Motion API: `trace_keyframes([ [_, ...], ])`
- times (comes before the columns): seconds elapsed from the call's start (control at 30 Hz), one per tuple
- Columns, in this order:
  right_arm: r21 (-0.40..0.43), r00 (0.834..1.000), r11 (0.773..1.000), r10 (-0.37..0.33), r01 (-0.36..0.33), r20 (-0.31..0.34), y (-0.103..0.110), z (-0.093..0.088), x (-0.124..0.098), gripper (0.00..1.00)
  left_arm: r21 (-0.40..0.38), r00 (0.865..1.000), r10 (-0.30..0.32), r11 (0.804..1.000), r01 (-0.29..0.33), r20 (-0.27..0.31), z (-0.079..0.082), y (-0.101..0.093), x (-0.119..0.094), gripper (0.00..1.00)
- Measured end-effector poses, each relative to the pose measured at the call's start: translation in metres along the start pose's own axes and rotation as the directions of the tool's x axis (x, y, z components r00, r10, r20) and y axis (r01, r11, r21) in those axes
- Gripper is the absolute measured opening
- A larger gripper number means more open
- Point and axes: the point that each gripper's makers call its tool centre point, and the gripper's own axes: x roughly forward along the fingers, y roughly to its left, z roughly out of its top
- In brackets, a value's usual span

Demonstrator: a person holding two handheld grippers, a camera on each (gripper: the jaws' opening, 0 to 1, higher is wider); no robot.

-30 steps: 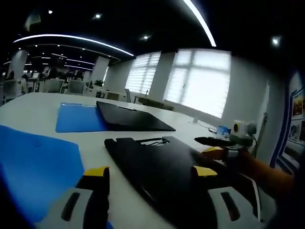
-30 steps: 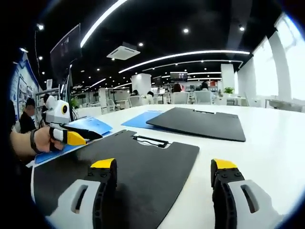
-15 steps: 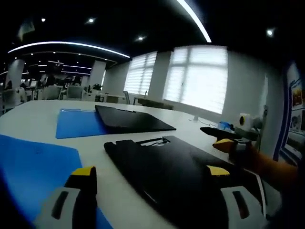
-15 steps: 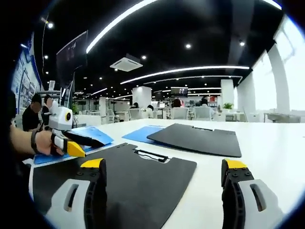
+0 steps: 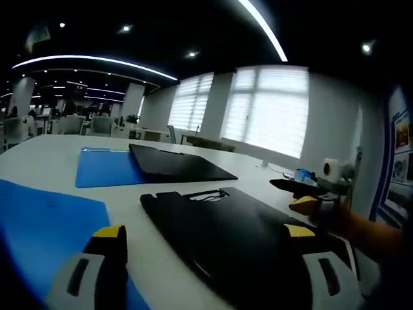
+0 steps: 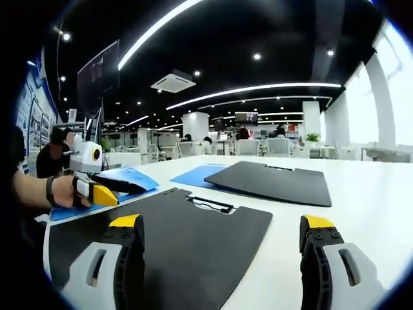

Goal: Organize the scattered folders on the table and sort them into different groups

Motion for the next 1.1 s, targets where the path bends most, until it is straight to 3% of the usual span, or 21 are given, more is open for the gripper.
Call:
trace_keyframes([
  [0.17,-0.073,1.000,0.997,-0.005,0.003,-0.021,0.002,-0.004,-0.001,0.95,0.001,1.000,0.003,1.000,-0.003,-0.001,0.000,0.000,0.000,0.99],
  [0.4,0.007,0.998,0.999,-0.049,0.049,0.030,-0.009,0.004,-0.007,0.94,-0.001,1.000,0.005,1.000,-0.005,0.000,0.000,0.000,0.000,0.99],
  [0.5,0.002,0.998,0.998,-0.060,0.060,0.012,-0.008,0.001,-0.005,0.94,0.005,1.000,0.004,1.000,-0.004,-0.004,-0.001,0.000,0.000,0.95],
  [0.57,-0.007,0.999,0.999,-0.054,0.054,0.002,-0.006,0.000,-0.005,0.94,0.045,0.999,0.008,0.999,-0.006,-0.047,-0.008,0.000,0.000,0.91],
  [0.7,-0.024,0.998,0.999,-0.049,0.048,-0.040,-0.003,-0.006,-0.004,0.93,0.031,0.999,0.007,1.000,-0.006,-0.032,-0.005,0.000,0.000,0.94],
  [0.9,-0.021,0.998,0.998,-0.052,0.051,-0.024,-0.004,-0.004,-0.004,0.95,0.025,1.000,0.008,1.000,-0.007,-0.025,-0.004,0.000,0.000,0.96],
  [1.1,-0.052,0.999,0.998,-0.045,0.044,-0.021,-0.005,-0.004,-0.007,0.85,0.018,1.000,0.007,1.000,-0.006,-0.018,-0.002,0.000,0.001,0.98],
])
